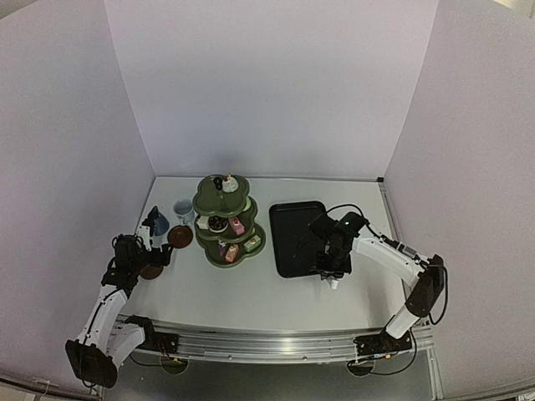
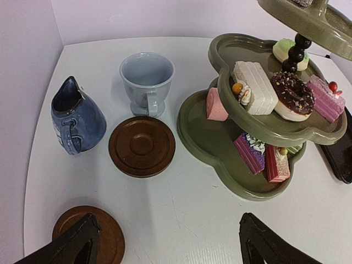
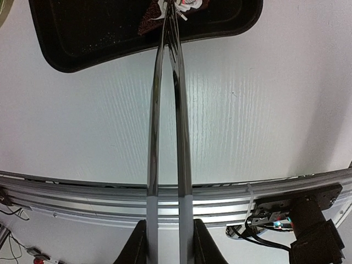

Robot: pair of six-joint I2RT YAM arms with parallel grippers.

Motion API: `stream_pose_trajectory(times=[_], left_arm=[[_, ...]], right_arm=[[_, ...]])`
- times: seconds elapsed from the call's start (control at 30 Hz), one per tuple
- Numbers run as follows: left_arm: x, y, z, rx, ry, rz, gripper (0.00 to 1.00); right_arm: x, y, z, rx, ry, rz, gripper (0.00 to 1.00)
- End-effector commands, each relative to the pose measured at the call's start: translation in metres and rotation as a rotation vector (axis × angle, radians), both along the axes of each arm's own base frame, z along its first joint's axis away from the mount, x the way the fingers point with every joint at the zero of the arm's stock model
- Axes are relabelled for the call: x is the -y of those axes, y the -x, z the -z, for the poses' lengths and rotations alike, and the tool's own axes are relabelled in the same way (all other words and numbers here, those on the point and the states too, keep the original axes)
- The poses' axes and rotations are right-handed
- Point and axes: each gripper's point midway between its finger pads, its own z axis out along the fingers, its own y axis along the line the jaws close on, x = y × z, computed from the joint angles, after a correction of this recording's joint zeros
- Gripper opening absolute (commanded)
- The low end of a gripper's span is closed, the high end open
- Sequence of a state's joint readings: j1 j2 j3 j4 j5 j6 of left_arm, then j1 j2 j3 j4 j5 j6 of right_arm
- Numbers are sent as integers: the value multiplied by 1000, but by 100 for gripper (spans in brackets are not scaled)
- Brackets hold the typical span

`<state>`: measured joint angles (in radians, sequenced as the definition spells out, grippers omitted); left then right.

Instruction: Serve the afternoon tea

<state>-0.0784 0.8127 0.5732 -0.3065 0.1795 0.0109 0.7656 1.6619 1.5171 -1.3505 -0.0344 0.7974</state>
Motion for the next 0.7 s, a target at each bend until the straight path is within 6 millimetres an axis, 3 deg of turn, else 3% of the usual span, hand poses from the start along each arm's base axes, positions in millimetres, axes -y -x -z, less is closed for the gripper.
stream_pose_trajectory(times=[0.0, 0.23, 0.47, 0.67], left_arm=[[-4, -2, -7, 36, -20, -11, 88], [-4, -2, -6, 37, -23, -11, 88], [-5, -1, -4, 35, -28, -11, 88], [-5, -1, -2, 33, -28, -9, 88]], right_arm=[[12, -8, -9, -2, 52, -14, 21], [16, -31, -15, 89, 105, 10, 27], [15, -35, -13, 99, 114, -37, 32], [30, -44, -33, 157, 155, -81, 33]])
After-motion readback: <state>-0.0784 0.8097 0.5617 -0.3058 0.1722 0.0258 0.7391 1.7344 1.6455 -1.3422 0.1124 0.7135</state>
